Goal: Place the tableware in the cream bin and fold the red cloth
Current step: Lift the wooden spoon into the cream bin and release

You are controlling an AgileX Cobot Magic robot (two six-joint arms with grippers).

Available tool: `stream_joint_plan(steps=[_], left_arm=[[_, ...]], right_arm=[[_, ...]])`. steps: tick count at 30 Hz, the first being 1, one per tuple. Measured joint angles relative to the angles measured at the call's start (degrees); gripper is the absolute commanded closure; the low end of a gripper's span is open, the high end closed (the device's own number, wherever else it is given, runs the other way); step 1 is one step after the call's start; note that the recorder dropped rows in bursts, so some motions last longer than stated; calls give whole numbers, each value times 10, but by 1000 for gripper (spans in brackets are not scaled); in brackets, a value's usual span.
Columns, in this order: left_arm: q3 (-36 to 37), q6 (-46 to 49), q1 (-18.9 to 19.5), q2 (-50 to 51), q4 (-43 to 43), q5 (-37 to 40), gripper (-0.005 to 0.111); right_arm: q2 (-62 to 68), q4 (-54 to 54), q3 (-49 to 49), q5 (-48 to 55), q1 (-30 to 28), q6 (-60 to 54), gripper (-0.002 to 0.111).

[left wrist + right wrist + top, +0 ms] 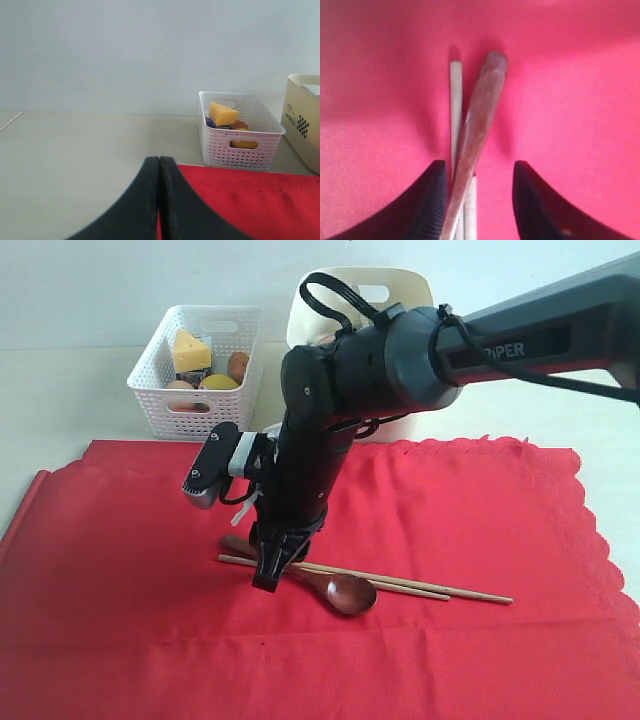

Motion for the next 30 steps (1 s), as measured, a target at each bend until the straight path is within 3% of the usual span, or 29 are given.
stream_joint_plan(steps=[4, 11, 24, 30], left_arm=[[0, 0, 0, 0, 0, 0, 105], [0, 0, 0, 0, 0, 0, 105], [0, 0, 0, 0, 0, 0, 105], [0, 0, 0, 0, 0, 0, 105]], right_arm=[[10, 0, 0, 3, 0, 0, 79], [12, 0, 0, 2, 0, 0, 106], [-50, -3, 0, 12, 0, 0, 107], [-110, -27, 0, -60, -4, 27, 107]])
